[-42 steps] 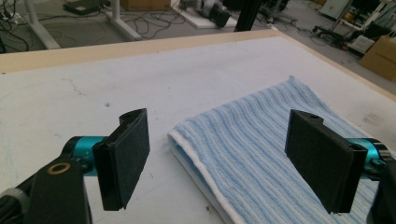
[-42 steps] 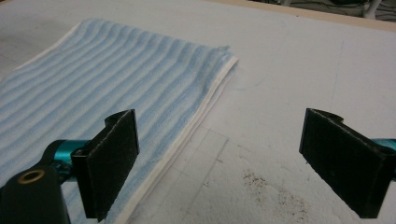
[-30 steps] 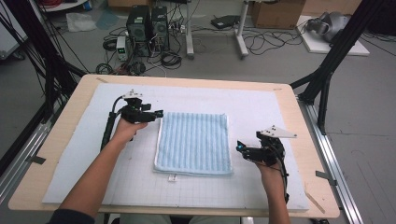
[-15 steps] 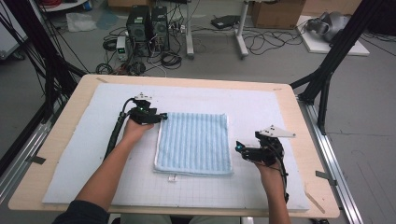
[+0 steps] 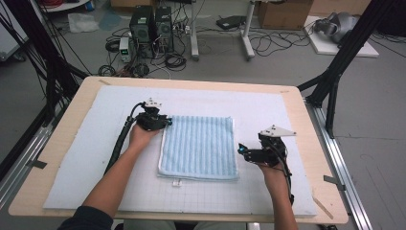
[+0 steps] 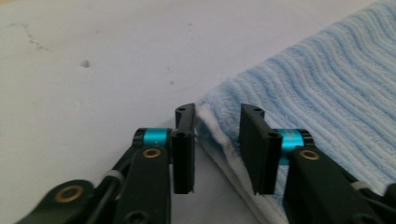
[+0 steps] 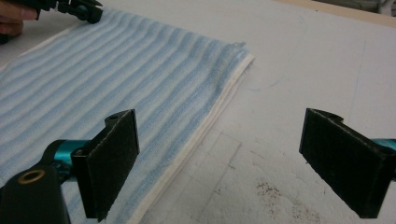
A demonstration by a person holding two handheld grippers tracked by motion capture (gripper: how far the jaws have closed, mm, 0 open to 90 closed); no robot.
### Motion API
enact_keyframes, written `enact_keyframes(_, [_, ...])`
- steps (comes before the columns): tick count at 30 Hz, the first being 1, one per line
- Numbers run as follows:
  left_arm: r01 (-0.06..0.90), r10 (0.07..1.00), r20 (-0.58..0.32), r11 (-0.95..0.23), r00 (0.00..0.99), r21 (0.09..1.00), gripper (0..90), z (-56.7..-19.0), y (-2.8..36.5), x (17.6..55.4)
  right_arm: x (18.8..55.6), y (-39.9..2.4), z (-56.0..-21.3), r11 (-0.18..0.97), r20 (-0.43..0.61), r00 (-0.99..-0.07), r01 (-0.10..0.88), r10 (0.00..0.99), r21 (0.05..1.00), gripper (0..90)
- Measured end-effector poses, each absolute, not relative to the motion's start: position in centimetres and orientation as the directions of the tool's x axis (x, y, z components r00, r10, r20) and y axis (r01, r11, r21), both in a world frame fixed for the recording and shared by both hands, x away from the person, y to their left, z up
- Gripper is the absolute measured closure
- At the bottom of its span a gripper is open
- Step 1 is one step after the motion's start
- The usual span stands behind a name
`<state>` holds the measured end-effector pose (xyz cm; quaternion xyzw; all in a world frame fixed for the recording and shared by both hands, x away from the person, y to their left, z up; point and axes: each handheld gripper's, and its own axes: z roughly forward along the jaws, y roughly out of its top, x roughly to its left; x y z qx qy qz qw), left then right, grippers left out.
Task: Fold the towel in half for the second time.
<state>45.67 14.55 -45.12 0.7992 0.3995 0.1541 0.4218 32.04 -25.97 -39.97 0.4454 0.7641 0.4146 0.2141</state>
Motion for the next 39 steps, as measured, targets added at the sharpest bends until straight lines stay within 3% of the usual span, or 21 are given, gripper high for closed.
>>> enact_keyframes(3, [0.505,0.758,-0.102,-0.322,0.644,0.800,84.1,-45.2,14.6,45.7,32.7,-25.7,-40.0,0.267,0.039,-0.516,0.506,0.856,0.820,11.2])
enact_keyframes(16, [0.547,0.752,-0.189,-0.260,0.632,0.796,85.8,-45.3,15.4,46.1,38.4,-24.8,-39.8,0.232,0.094,-0.497,0.554,0.863,0.799,11.3])
enact_keyframes(20, [0.551,0.747,-0.209,-0.241,0.631,0.799,86.3,-45.3,15.6,46.1,40.6,-23.9,-40.2,0.239,0.092,-0.501,0.557,0.860,0.795,20.4])
enact_keyframes(23, [0.550,0.747,-0.207,-0.243,0.632,0.799,86.4,-45.3,15.5,46.1,42.4,-23.1,-41.0,0.241,0.101,-0.491,0.584,0.865,0.775,21.1])
enact_keyframes(27, [0.546,0.746,-0.202,-0.248,0.635,0.800,86.5,-45.3,15.4,46.0,44.3,-22.3,-42.2,0.262,0.097,-0.481,0.623,0.871,0.737,27.8])
enact_keyframes(33, [0.548,0.745,-0.205,-0.247,0.635,0.799,86.5,-45.3,15.5,46.0,45.7,-21.7,-43.7,0.253,0.141,-0.487,0.654,0.862,0.713,47.0])
enact_keyframes(35, [0.549,0.745,-0.209,-0.242,0.634,0.800,86.5,-45.4,15.5,46.1,45.9,-21.4,-44.2,0.271,0.138,-0.495,0.664,0.858,0.697,49.3])
enact_keyframes(39, [0.537,0.741,-0.183,-0.270,0.646,0.799,86.8,-45.3,15.3,45.9,45.8,-21.5,-44.1,0.276,0.150,-0.504,0.671,0.850,0.688,74.6])
